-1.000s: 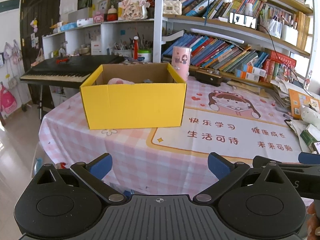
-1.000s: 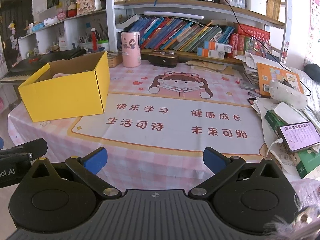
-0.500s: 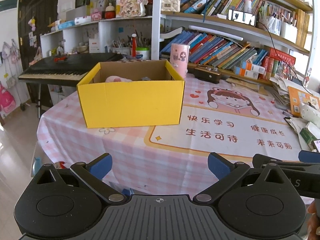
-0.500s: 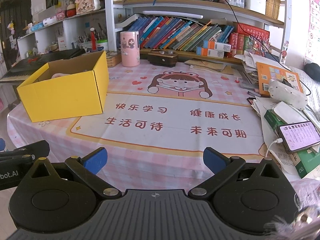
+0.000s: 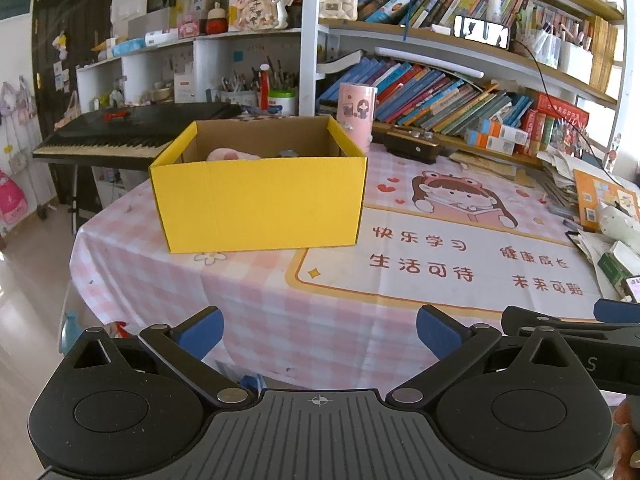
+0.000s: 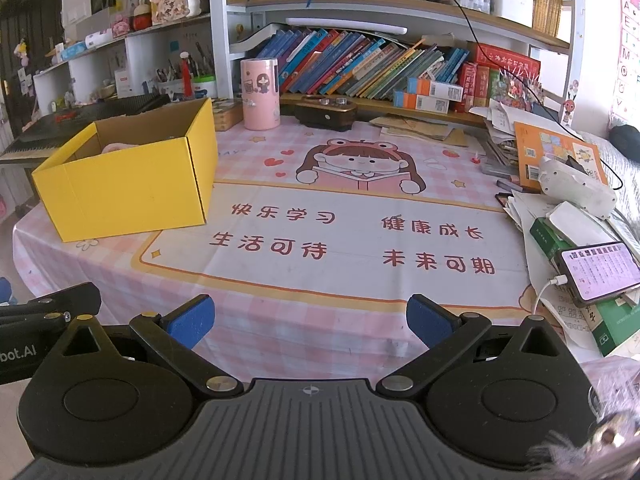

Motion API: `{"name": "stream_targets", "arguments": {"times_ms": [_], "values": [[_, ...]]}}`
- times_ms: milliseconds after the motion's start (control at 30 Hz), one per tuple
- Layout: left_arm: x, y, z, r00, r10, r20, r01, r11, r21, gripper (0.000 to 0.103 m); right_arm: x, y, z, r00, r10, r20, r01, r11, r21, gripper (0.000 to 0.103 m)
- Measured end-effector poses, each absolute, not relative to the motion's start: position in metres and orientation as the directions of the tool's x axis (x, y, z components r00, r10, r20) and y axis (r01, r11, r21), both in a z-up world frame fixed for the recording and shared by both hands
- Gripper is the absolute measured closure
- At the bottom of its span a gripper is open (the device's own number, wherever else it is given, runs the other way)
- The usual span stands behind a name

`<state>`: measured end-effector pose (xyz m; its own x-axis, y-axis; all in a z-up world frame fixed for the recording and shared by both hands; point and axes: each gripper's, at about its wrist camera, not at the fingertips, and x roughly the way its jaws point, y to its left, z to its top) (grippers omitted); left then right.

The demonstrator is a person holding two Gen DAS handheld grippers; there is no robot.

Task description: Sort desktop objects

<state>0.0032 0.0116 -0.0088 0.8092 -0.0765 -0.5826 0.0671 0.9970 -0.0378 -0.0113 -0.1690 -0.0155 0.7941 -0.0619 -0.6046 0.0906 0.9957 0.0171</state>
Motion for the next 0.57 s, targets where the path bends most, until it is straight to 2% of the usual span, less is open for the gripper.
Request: {"name": "stream_targets", "arguments": {"times_ms": [567], "values": [[0.0070, 0.0128, -0.0086, 0.811, -0.066, -0.581, 0.066, 0.998, -0.021, 0.000, -0.0053, -0.1642, -0.0197, 0.784, -0.063, -0.617, 0.093, 0.996, 0.016, 0.000]]}}
